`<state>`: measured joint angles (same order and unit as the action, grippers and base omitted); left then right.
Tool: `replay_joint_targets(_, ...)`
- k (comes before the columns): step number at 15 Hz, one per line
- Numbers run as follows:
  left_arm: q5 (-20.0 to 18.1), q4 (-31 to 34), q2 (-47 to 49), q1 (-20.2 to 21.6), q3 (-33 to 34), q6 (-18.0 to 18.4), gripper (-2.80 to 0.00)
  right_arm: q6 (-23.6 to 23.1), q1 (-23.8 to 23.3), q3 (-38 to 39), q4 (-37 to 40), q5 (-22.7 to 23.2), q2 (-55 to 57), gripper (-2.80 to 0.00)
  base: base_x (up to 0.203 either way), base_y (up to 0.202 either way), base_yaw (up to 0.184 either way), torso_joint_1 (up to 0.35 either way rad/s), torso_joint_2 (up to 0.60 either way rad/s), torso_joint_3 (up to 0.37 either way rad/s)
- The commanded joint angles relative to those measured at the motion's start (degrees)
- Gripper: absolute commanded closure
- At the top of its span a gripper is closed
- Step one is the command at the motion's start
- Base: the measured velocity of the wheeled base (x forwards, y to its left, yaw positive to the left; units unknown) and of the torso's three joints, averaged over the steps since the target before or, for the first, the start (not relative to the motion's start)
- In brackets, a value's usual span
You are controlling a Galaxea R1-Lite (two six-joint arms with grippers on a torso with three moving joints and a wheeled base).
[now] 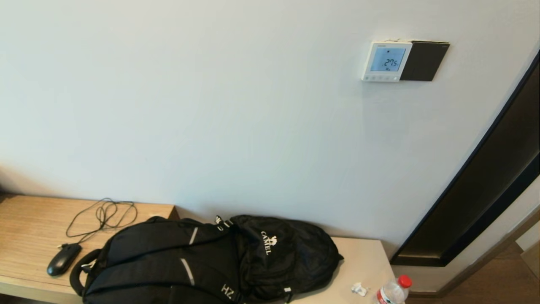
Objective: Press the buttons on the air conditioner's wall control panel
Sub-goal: Turn off the central air conditioner
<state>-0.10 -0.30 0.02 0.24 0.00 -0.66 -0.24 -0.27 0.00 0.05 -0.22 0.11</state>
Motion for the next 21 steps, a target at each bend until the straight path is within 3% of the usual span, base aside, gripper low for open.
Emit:
replay_joint_targets(1, 0.0, 0.0, 0.0, 0.0, 0.0, 0.0, 0.0, 0.0, 0.0, 0.1, 0.0, 0.0, 0.2, 0.0, 0.0, 0.0, 0.0, 0.0, 0.0, 0.0)
replay_joint_targets(9, 0.0, 0.0, 0.0, 0.0, 0.0, 0.0, 0.0, -0.1, -0.1, -0.3, 0.1, 0.0, 0.5, 0.0, 0.0, 0.0, 0.0, 0.0, 0.0, 0.0)
replay_joint_targets(21, 0.0, 0.0, 0.0, 0.0, 0.0, 0.0, 0.0, -0.1, -0.5, -0.1, -0.4, 0.0, 11.3, 0.0, 0.0, 0.0, 0.0, 0.0, 0.0, 0.0)
